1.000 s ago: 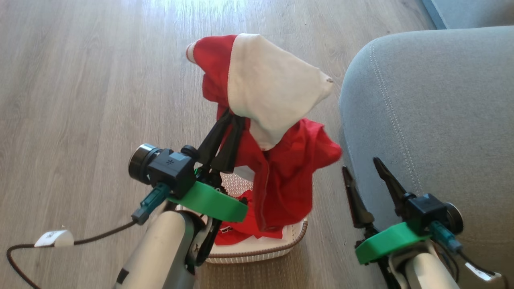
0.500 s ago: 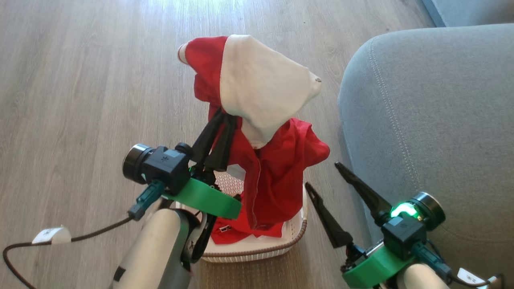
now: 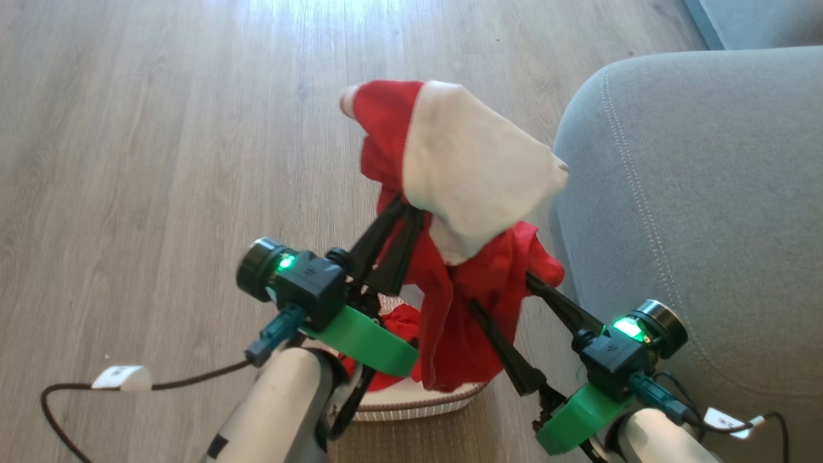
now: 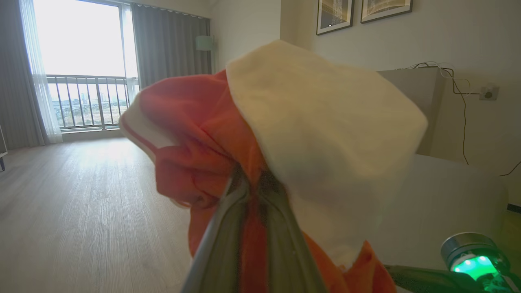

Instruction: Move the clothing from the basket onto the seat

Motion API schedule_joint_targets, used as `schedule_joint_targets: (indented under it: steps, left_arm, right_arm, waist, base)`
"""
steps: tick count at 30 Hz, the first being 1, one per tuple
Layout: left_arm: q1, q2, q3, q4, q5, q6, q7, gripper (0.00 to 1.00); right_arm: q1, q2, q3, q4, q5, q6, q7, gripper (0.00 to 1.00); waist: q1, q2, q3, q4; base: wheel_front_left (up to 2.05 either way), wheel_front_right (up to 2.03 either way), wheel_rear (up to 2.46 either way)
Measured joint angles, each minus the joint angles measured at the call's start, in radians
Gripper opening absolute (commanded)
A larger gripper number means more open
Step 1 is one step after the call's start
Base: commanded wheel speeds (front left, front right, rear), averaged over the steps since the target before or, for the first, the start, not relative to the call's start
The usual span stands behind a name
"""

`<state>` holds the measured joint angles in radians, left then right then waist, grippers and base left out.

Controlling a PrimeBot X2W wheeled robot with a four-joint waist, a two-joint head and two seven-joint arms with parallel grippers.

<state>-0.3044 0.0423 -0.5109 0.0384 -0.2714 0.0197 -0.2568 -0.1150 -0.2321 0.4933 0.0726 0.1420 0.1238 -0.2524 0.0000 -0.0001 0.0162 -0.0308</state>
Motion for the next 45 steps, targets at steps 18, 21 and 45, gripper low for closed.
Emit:
schedule_joint_targets:
  steps: [18,21,45]
  left_arm:
    - [0.000,0.003,-0.144,0.033,-0.023,-0.016,0.000,0.00]
    - [0.000,0.005,-0.171,0.037,-0.028,-0.018,0.000,0.00]
    - [0.000,0.008,-0.206,0.045,-0.058,-0.024,0.000,0.00]
  right_arm:
    - [-0.071,0.010,0.028,0.103,-0.046,0.000,0.000,1.00]
    - [-0.080,0.025,0.022,0.119,-0.055,0.000,0.000,1.00]
    - [-0.068,0.125,-0.080,0.047,0.025,0.000,0.000,0.00]
  waist:
    - [0.0000,0.0000,-0.010,0.023]
    - [0.0000,0.0000,-0.012,0.024]
    - [0.0000,0.0000,-0.011,0.035]
  base:
    - [0.00,0.00,0.00]
    - [0.00,0.00,0.00]
    - [0.00,0.00,0.00]
